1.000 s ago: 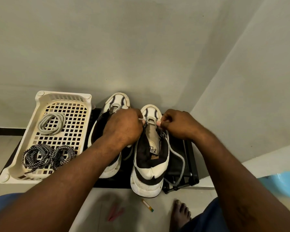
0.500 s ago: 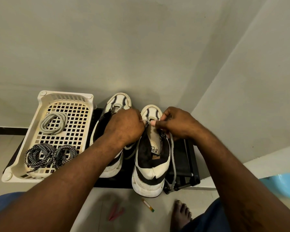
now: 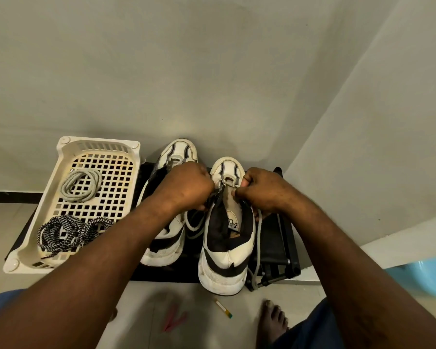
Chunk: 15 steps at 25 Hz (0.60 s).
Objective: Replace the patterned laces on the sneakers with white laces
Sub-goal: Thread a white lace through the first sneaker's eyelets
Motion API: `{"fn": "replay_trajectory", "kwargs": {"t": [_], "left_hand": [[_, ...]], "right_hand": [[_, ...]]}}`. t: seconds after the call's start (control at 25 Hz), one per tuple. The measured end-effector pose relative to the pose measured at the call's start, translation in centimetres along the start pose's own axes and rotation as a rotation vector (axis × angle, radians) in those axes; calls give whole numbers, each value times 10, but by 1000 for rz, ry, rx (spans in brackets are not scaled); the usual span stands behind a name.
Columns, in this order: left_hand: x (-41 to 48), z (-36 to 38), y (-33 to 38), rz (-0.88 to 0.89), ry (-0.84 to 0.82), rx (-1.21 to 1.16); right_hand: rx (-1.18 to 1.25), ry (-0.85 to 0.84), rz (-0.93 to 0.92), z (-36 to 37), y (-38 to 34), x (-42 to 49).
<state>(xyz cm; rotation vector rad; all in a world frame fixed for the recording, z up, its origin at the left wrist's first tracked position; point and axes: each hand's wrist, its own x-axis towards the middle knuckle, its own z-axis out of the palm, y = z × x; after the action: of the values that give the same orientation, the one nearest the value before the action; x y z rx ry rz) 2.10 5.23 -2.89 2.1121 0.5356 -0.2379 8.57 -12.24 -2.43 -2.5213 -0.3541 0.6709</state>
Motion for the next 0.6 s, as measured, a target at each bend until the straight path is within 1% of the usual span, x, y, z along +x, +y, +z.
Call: {"fn": "replay_trajectory", "kwargs": {"t": [0.04,0.12,0.2,0.24,0.32,0.4,0.44,0.52,0.6], "left_hand": [[-4,1,3,55,17,103],[-10,0,6,139,17,260],[-16,-1,9,143,-49,392],[-17,-1,8,148,-65,453],[-20,-3,6,154,-47,456],[-27,-7,8,185,20,395],[-32,-10,11,200,57,327],[-45,-18,17,214,101,69],[-61,-28,24,216,80,-223]], "right_hand": [[-3,14,-7,-1,0,-1],[82,25,-16,-8,1,-3],[192,-58,-21,-15,3,-8],[197,-102,-34,-17,4,-10],[188,-92,-79,-15,4,-13],[285,-9,-131,-17,1,-17],[364,16,-155,-21,-3,-22],[538,63,-207,-29,-14,-36],[682,115,-266,-38,-24,-55]]}}
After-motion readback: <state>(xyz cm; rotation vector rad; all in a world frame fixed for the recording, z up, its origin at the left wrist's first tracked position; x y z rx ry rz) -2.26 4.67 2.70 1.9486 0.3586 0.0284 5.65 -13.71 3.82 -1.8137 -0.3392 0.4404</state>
